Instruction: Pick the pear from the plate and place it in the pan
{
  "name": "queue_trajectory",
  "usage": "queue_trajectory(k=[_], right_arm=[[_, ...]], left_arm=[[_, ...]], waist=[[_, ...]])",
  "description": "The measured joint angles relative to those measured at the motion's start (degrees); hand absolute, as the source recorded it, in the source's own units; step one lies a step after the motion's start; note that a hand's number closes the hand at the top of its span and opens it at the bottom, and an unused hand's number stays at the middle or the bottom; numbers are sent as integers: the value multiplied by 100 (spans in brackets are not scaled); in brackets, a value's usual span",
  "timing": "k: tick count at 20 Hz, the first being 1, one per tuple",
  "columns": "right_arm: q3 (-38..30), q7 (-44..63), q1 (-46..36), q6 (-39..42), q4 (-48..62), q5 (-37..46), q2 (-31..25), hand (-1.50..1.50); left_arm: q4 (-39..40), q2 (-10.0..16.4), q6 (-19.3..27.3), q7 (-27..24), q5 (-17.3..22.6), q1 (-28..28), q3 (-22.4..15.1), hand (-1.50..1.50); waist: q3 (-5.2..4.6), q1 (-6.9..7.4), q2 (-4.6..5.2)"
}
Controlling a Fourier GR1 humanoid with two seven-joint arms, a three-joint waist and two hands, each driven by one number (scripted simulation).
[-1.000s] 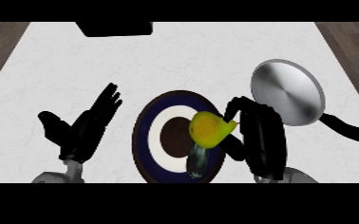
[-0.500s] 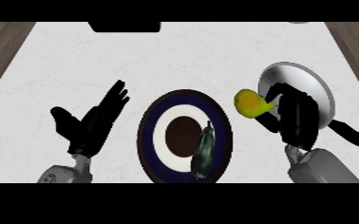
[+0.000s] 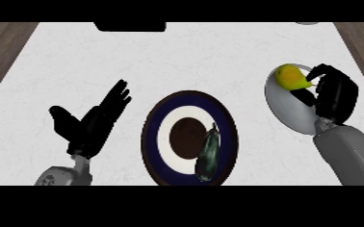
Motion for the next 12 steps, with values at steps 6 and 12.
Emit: queue_trajectory(k=[6, 12], right_arm=[[-843, -1920, -564, -95, 1609, -1150, 56, 150], [-1166, -2278, -1171, 611, 3241, -1353, -70, -150]], left_arm=[[105, -109, -59, -151, -95, 58, -25, 0], [102, -165, -114, -135, -142, 32, -81, 0]], waist=[[5, 52, 20], [3, 151, 51]])
